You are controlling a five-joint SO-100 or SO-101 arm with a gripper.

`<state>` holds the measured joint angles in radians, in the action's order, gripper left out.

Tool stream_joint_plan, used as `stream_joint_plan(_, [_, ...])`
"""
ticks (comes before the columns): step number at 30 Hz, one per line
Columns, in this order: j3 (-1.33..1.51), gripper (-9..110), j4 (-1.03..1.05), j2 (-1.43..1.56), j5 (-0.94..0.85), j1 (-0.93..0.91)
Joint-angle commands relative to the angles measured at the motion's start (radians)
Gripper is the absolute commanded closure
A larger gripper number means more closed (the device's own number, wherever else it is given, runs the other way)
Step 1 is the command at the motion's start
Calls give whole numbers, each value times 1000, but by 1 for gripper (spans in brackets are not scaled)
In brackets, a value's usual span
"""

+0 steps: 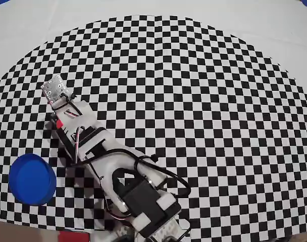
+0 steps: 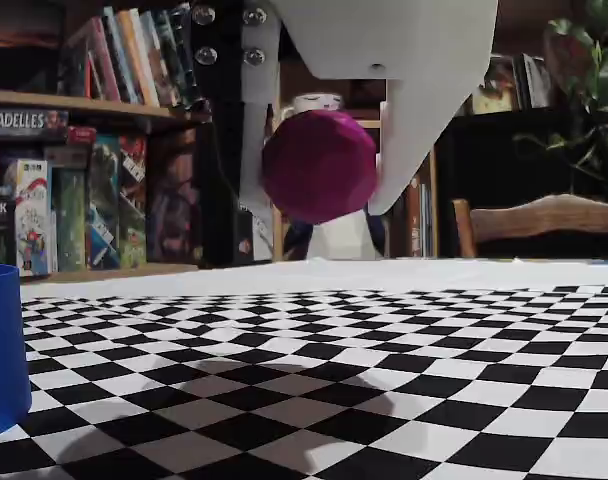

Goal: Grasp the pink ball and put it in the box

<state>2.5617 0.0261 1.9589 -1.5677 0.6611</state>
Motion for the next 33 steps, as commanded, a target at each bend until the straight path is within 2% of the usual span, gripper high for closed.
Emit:
stream_joint_plan(1, [11,101,0,81,-6,3])
stream_joint_plan(33, [110,101,12,301,0,150])
